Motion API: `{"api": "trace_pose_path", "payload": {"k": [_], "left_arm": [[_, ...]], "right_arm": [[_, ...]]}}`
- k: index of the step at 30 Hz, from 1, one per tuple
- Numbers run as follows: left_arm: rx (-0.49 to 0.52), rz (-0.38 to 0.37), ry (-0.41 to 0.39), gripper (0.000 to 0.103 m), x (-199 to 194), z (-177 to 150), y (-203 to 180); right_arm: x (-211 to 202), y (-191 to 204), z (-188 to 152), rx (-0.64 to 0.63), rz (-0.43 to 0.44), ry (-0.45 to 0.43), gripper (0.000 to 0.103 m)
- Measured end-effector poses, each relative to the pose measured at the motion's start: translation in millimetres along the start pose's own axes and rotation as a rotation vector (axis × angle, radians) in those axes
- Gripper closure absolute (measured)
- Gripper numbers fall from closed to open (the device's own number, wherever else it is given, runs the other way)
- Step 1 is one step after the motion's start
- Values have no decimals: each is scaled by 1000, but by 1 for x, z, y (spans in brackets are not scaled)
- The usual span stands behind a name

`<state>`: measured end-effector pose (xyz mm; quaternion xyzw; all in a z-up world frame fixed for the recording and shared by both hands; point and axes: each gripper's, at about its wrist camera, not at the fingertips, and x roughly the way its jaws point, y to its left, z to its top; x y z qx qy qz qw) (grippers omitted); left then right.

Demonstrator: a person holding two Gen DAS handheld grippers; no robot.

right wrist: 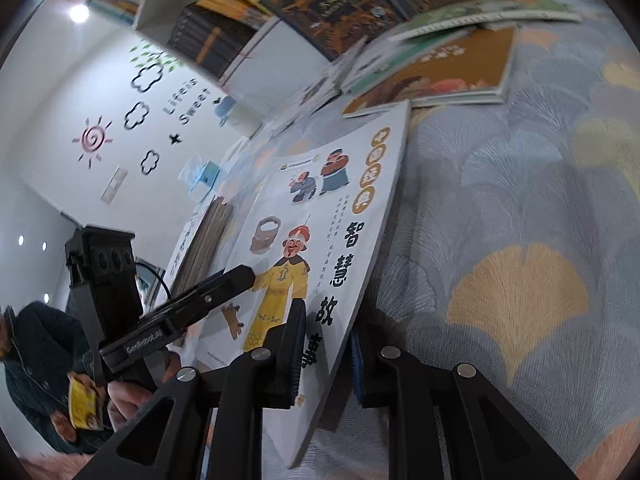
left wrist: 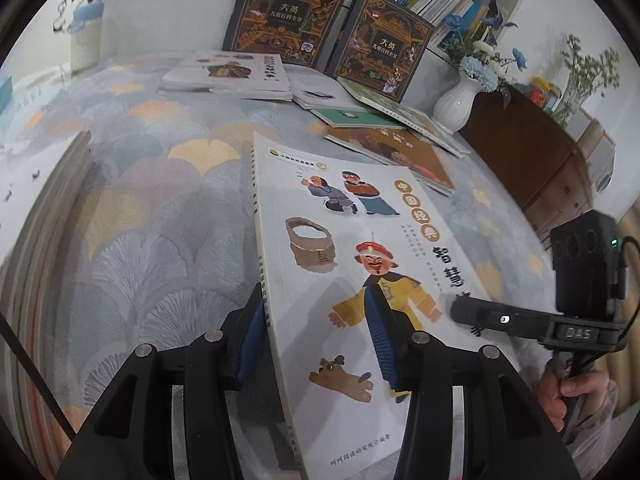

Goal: Organize books

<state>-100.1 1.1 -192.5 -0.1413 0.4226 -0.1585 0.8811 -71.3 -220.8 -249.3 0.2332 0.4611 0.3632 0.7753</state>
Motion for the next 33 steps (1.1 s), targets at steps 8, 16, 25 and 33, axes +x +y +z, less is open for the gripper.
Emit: {"api": "trace_pose_path", "payload": {"k": [8, 16, 25, 33], "left_arm": [[-76, -94, 37, 59, -4, 0, 9], [-18, -98, 35, 59, -13, 0, -16], [-34, -117, 48, 59, -18, -1, -25], [-25, -125, 42, 59, -29, 1, -34]], "right_arm": [[-7, 18, 0, -55, -26, 22, 85], [-27, 23, -1, -62, -7, -5, 85], [-44, 27, -9, -81, 18, -17, 84], [-47, 33, -9, -98, 51, -26, 84]]}}
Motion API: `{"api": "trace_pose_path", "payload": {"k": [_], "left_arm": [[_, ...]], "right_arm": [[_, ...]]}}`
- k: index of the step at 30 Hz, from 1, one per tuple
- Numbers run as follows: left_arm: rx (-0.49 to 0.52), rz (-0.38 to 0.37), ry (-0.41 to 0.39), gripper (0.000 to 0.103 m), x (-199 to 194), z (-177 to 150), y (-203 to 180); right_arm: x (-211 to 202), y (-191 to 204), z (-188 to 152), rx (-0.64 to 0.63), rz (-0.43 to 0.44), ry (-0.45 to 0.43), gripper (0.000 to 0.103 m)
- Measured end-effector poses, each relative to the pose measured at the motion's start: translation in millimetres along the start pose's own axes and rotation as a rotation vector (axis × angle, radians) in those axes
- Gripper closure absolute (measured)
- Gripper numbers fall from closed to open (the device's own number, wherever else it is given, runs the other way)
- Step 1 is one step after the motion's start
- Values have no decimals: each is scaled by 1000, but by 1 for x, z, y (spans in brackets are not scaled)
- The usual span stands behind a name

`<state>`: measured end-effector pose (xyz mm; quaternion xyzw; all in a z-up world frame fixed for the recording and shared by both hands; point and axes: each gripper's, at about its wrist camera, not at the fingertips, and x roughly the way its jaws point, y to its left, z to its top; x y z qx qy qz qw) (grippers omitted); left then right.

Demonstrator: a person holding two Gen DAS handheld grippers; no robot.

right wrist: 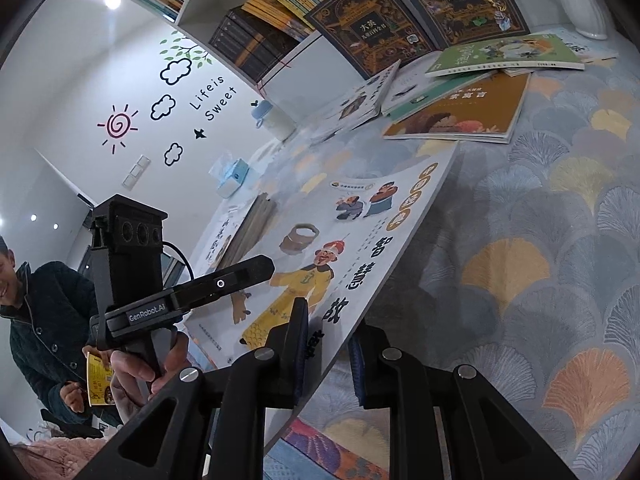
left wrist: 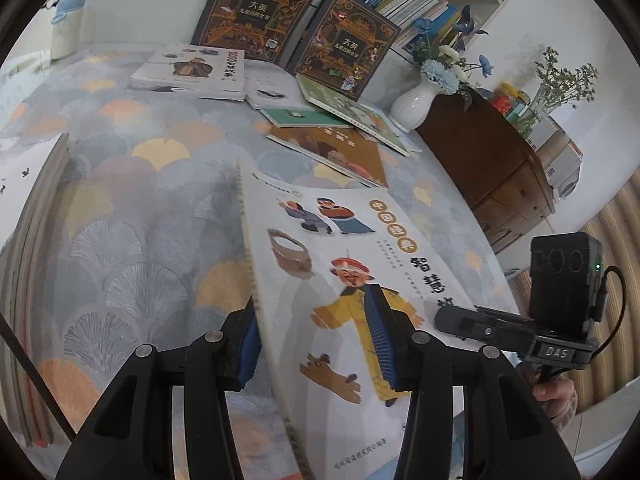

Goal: Organize books

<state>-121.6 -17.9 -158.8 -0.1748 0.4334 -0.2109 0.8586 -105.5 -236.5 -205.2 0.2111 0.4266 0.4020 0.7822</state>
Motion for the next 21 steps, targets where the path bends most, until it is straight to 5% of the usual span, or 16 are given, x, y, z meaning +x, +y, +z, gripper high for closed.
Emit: {"api": "trace_pose_path", "payload": {"k": [21], "left_arm": [[51, -58, -47, 59, -41, 14, 12]], "right_arm": [[-3, 46, 15, -106, 3, -35, 84]]}}
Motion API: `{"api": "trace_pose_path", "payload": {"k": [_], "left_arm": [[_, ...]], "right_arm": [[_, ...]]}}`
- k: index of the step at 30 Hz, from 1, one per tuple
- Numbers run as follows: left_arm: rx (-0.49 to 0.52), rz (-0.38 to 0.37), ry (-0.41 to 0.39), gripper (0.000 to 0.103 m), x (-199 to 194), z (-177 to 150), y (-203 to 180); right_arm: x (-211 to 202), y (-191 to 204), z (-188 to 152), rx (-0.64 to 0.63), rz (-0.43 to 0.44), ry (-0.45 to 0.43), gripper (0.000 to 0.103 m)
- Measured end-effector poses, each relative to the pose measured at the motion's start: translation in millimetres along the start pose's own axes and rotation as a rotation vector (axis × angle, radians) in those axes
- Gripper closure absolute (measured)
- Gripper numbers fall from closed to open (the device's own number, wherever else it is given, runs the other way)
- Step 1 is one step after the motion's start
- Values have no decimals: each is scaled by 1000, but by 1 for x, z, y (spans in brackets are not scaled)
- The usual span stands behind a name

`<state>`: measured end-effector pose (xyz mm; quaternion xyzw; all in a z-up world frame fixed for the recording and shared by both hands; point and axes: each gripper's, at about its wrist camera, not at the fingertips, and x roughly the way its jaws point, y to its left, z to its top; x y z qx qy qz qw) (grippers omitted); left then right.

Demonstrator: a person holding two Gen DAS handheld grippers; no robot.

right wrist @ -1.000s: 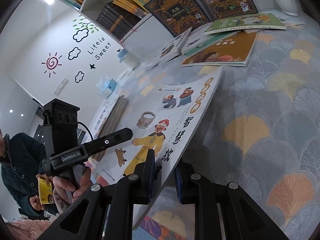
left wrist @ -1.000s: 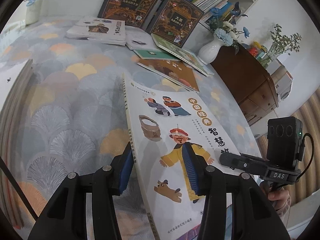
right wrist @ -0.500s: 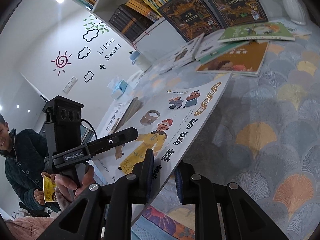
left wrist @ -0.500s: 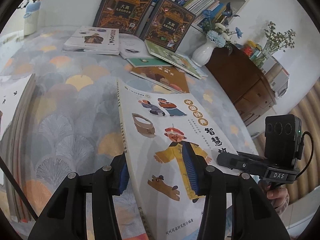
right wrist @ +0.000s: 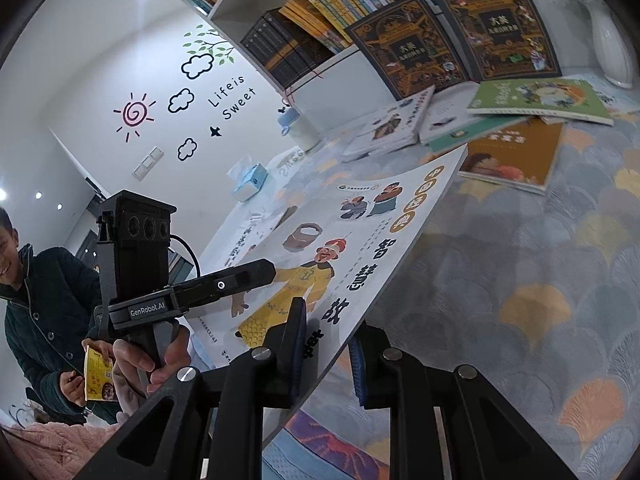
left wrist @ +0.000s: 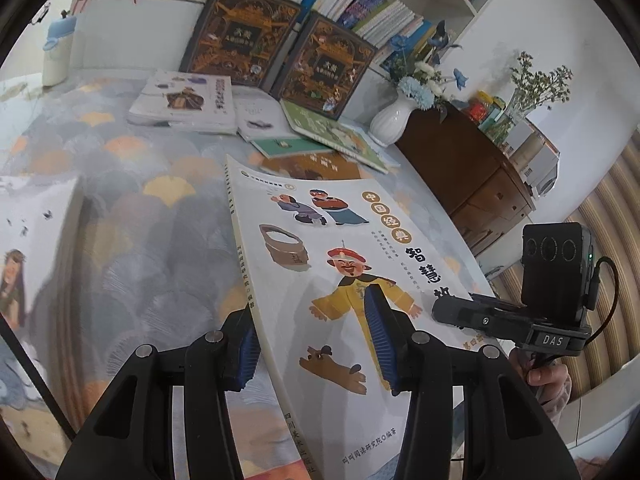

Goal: Organize books

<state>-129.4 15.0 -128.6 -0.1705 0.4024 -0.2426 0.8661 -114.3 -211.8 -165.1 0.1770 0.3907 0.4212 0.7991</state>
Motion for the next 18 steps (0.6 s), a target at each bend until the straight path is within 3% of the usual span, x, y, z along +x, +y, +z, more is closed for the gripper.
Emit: {"api": "trace_pose_path", "payload": {"k": [5, 11, 18], "left_arm": [[-13, 21, -64, 59, -31, 8, 12], [-56, 89, -162, 59, -90, 12, 45], [-109, 191, -149, 59, -138, 2, 114]], "right_arm": [[13, 24, 15, -42, 31, -10, 84], [56, 62, 38, -76, 135, -2, 84], [145, 116, 42, -146, 183, 79, 84]]}}
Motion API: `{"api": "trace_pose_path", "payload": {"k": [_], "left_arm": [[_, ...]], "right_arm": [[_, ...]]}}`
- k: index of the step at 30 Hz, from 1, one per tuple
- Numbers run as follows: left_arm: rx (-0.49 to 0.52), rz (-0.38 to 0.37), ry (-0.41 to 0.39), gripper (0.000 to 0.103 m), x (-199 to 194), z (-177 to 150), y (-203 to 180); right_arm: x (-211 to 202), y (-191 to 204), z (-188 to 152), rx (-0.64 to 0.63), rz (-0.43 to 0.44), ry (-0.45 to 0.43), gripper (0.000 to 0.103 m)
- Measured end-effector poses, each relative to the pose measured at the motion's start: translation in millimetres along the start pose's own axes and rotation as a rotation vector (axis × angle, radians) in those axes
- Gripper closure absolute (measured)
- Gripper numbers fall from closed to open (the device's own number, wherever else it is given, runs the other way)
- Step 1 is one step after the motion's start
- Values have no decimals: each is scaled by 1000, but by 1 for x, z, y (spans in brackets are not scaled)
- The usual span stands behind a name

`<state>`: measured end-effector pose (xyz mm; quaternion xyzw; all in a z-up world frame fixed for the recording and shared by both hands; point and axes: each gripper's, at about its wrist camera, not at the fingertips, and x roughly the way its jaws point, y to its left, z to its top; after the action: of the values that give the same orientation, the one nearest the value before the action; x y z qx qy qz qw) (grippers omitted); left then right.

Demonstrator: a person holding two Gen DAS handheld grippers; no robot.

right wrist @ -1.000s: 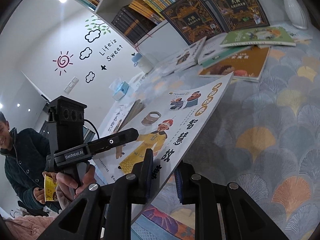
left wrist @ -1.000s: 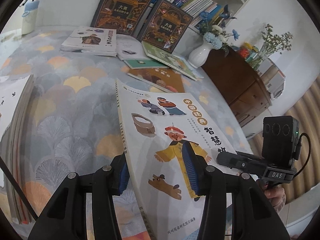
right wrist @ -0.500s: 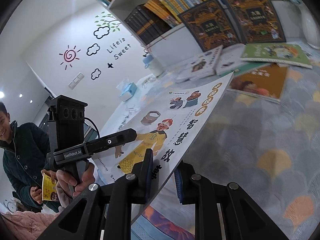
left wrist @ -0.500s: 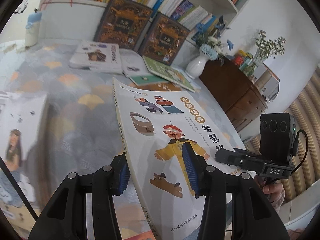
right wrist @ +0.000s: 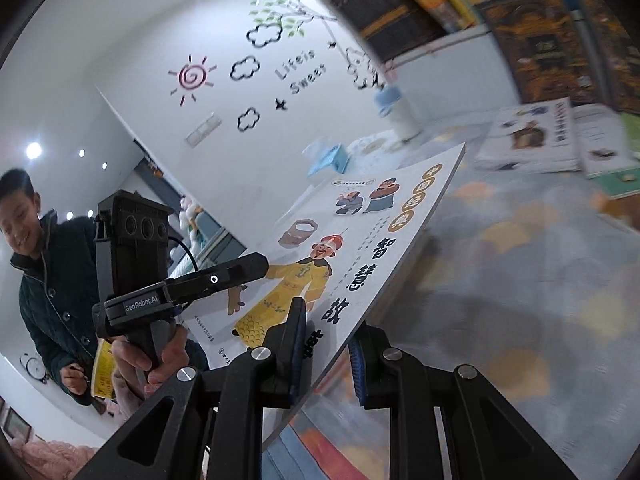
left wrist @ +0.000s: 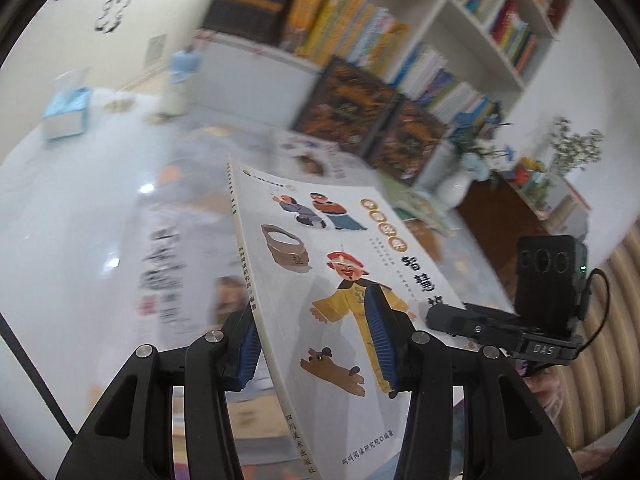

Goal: Organize books

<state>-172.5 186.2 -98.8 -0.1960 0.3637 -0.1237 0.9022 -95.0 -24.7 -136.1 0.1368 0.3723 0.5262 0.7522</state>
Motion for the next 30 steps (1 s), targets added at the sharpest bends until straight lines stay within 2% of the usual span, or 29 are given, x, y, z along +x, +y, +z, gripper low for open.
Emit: {"api": "trace_pose_path", "payload": {"k": [5, 8, 11, 14, 30], "left_arm": [[-63, 85, 102, 59, 23, -11, 49], [-86, 117, 128, 59, 32, -18, 67], [-105, 103, 122, 57, 30, -20, 74], [-71, 150, 126, 57, 30, -18, 74], [-71, 191, 108, 57, 33, -4, 88]], "right_arm": [[58, -5, -10, 43, -24, 80, 84], [75, -14, -18, 80, -22, 109, 84], [85, -21, -22, 137, 25, 134, 84], [89, -23, -23, 152, 20, 134, 84], [104, -15, -24, 150, -9, 148, 84]]}}
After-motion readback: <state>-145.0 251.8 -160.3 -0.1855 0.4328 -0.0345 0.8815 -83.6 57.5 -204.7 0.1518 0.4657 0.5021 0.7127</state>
